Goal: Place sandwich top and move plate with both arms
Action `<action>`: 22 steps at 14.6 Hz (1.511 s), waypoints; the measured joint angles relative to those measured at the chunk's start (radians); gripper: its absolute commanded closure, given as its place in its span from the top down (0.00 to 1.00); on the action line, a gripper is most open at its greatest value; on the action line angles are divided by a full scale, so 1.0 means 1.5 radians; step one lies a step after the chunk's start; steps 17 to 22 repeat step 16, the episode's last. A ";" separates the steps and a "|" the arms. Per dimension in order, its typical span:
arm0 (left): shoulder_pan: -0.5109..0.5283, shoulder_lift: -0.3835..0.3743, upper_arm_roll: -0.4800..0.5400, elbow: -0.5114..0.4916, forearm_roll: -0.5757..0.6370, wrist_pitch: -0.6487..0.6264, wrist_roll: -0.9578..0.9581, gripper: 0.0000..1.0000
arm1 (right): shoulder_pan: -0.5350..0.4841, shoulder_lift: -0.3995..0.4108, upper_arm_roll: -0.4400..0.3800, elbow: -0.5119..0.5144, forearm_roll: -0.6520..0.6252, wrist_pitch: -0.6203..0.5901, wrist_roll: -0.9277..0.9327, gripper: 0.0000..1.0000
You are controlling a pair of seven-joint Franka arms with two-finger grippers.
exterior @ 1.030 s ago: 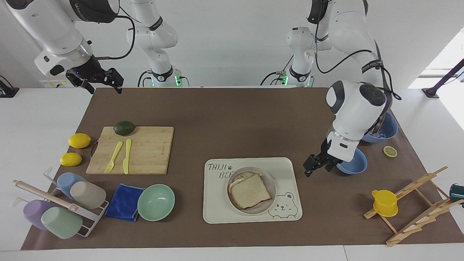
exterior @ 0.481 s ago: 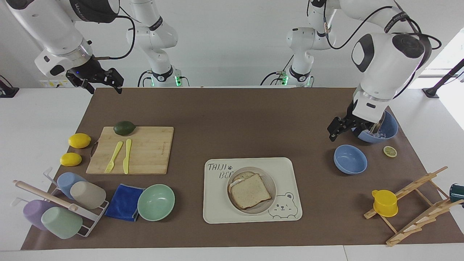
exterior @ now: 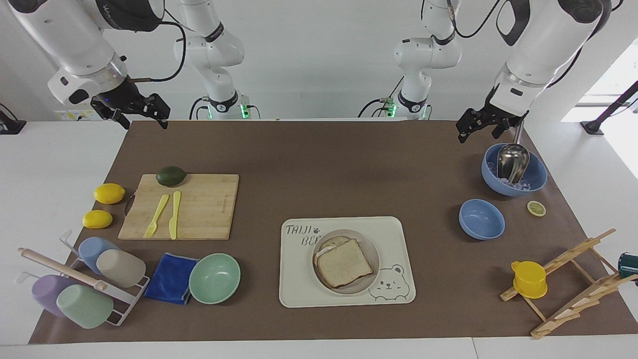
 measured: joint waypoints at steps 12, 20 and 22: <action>0.002 -0.009 -0.001 0.020 0.000 0.010 0.010 1.00 | 0.000 0.000 0.001 0.000 -0.002 0.015 -0.001 1.00; 0.002 -0.006 -0.001 0.020 0.000 0.010 0.011 1.00 | 0.000 0.000 0.001 0.000 -0.002 0.018 -0.015 1.00; 0.002 -0.006 -0.001 0.020 0.000 0.010 0.011 1.00 | 0.000 0.000 0.001 0.000 -0.002 0.018 -0.015 1.00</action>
